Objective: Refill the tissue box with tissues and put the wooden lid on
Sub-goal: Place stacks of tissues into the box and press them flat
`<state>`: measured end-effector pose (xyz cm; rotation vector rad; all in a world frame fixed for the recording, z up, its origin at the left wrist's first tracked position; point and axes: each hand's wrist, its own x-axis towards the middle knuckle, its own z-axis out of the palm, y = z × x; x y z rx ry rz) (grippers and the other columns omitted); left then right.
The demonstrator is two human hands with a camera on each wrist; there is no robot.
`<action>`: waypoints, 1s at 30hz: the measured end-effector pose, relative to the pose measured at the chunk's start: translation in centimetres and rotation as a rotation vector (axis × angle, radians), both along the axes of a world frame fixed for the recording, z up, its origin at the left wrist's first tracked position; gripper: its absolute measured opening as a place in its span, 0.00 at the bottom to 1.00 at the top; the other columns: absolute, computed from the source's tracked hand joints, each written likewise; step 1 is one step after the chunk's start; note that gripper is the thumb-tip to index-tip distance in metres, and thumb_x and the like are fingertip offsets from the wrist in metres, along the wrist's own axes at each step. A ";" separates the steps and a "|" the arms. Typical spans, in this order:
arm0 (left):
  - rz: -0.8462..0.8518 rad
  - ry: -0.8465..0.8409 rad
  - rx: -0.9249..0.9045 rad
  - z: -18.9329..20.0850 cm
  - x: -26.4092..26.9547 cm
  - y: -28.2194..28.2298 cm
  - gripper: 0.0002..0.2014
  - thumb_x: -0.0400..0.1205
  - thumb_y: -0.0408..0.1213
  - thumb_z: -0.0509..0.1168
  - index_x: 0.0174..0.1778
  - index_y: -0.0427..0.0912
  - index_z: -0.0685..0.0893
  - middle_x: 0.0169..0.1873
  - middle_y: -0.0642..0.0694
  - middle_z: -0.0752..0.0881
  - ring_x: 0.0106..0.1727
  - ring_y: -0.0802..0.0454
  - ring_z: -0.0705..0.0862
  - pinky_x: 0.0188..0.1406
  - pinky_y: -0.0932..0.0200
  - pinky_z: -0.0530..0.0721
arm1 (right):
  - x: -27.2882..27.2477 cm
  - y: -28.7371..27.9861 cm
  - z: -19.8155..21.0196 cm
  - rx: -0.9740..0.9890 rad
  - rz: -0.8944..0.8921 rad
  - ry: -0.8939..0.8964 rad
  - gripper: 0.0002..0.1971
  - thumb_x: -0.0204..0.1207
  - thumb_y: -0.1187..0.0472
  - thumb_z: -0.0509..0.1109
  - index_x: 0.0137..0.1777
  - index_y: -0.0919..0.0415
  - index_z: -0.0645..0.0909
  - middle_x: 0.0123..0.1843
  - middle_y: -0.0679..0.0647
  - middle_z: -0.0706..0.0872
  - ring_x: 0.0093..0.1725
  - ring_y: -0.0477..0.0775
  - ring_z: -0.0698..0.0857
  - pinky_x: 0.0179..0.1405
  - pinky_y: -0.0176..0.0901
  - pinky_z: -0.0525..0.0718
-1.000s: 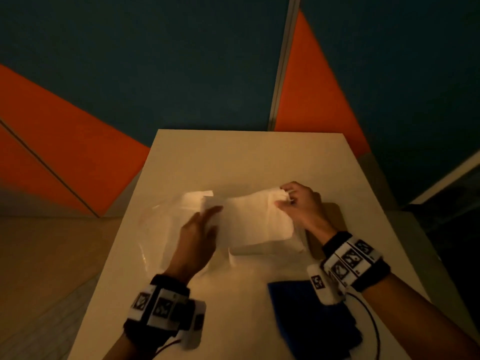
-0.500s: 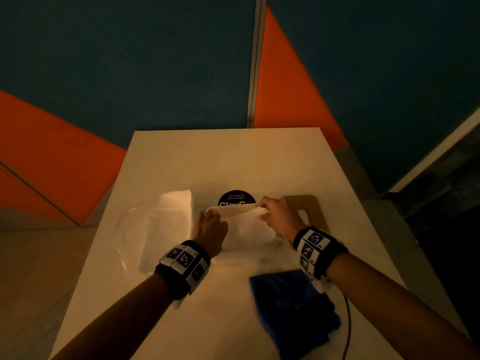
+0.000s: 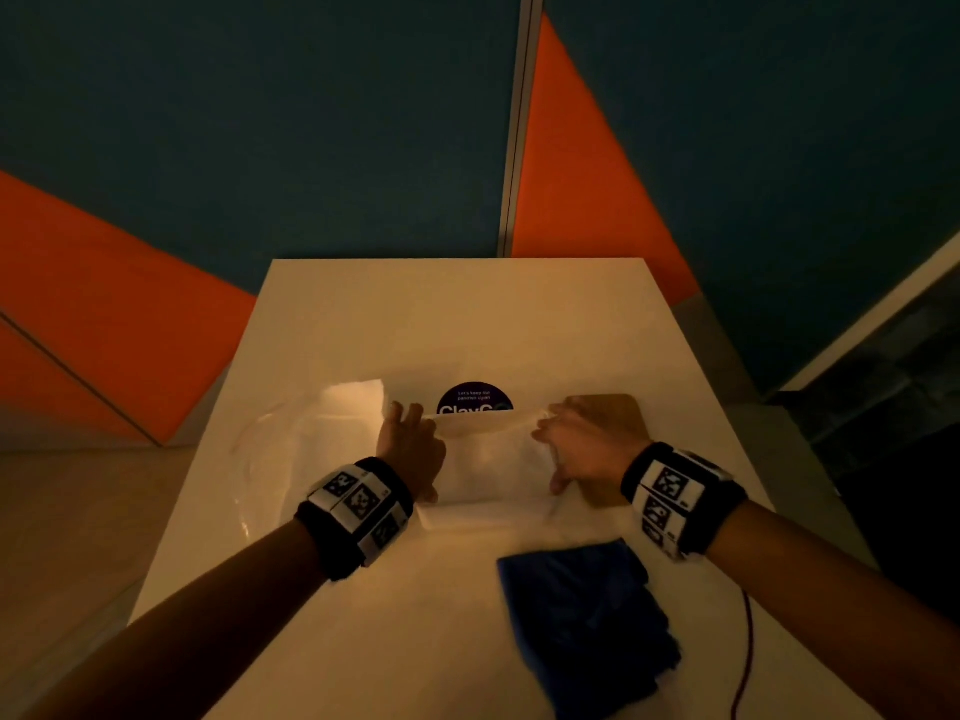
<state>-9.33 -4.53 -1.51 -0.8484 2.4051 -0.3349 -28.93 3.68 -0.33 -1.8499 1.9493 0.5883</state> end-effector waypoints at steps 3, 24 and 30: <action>0.026 -0.030 0.008 -0.5 -0.5 0.2 0.29 0.73 0.58 0.68 0.65 0.44 0.79 0.69 0.44 0.75 0.71 0.40 0.67 0.74 0.45 0.60 | 0.9 -0.4 0.3 0.023 0.042 0.127 0.34 0.69 0.45 0.75 0.72 0.61 0.75 0.74 0.61 0.74 0.75 0.62 0.69 0.80 0.58 0.58; 0.697 1.162 0.109 -0.7 10.2 -0.1 0.12 0.78 0.38 0.69 0.56 0.41 0.86 0.53 0.39 0.89 0.52 0.41 0.87 0.53 0.51 0.83 | 5.7 -0.7 5.7 -0.128 0.025 0.025 0.21 0.77 0.52 0.67 0.68 0.57 0.78 0.65 0.58 0.83 0.63 0.61 0.82 0.67 0.55 0.72; 1.066 0.746 0.205 -2.7 13.3 0.8 0.20 0.81 0.47 0.62 0.66 0.42 0.78 0.65 0.38 0.81 0.65 0.36 0.79 0.60 0.47 0.78 | 13.4 -6.7 7.0 -0.190 0.336 -0.152 0.17 0.81 0.59 0.61 0.67 0.53 0.80 0.68 0.58 0.82 0.65 0.63 0.82 0.58 0.48 0.78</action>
